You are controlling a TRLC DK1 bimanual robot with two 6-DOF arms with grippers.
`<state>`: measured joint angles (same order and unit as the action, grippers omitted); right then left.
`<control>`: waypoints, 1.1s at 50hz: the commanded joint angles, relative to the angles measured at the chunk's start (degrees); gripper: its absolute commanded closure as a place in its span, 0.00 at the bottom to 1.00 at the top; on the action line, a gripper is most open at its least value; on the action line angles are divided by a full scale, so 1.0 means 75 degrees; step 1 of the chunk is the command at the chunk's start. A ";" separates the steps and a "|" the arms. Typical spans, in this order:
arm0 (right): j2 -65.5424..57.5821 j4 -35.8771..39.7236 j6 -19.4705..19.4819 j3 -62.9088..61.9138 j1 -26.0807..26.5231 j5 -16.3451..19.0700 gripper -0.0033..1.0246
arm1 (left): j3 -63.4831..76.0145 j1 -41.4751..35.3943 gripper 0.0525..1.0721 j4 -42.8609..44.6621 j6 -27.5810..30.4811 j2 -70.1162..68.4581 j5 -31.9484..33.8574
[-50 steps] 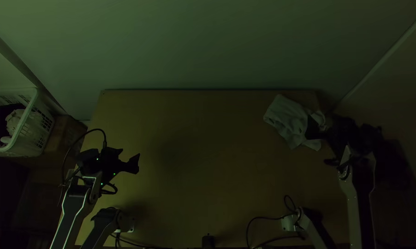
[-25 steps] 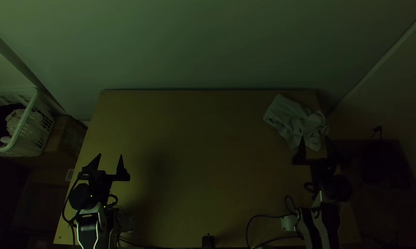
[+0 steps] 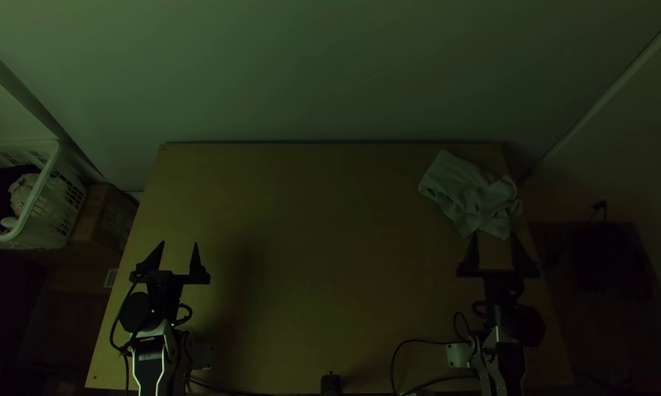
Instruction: Fold the t-shirt
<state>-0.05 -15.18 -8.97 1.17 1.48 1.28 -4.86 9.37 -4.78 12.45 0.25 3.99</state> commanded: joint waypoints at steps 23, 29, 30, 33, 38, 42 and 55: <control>0.0042 0.2083 -0.0526 -0.0097 -0.0513 -0.0065 0.05 | 0.0297 0.0017 0.05 -0.0160 -0.0101 -0.0045 0.0113; 0.0042 0.2106 -0.0503 -0.0097 -0.0372 -0.0182 0.05 | 0.0297 0.0029 0.05 -0.0160 -0.0101 -0.0045 0.0113; 0.0042 0.2106 -0.0503 -0.0097 -0.0372 -0.0182 0.05 | 0.0297 0.0029 0.05 -0.0160 -0.0101 -0.0045 0.0113; 0.0042 0.2106 -0.0503 -0.0097 -0.0372 -0.0182 0.05 | 0.0297 0.0029 0.05 -0.0160 -0.0101 -0.0045 0.0113; 0.0042 0.2106 -0.0503 -0.0097 -0.0384 -0.0182 0.05 | 0.0297 0.0029 0.05 -0.0160 -0.0101 -0.0045 0.0113; 0.0042 0.2106 -0.0515 -0.0097 -0.0372 -0.0182 0.05 | 0.0297 0.0029 0.05 -0.0160 -0.0101 -0.0045 0.0113; 0.0042 0.2106 -0.0503 -0.0097 -0.0372 -0.0182 0.05 | 0.0297 0.0029 0.05 -0.0160 -0.0101 -0.0045 0.0113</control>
<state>0.08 -0.54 -12.45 1.17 -1.69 0.40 -4.86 9.17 -4.95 12.45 0.25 4.03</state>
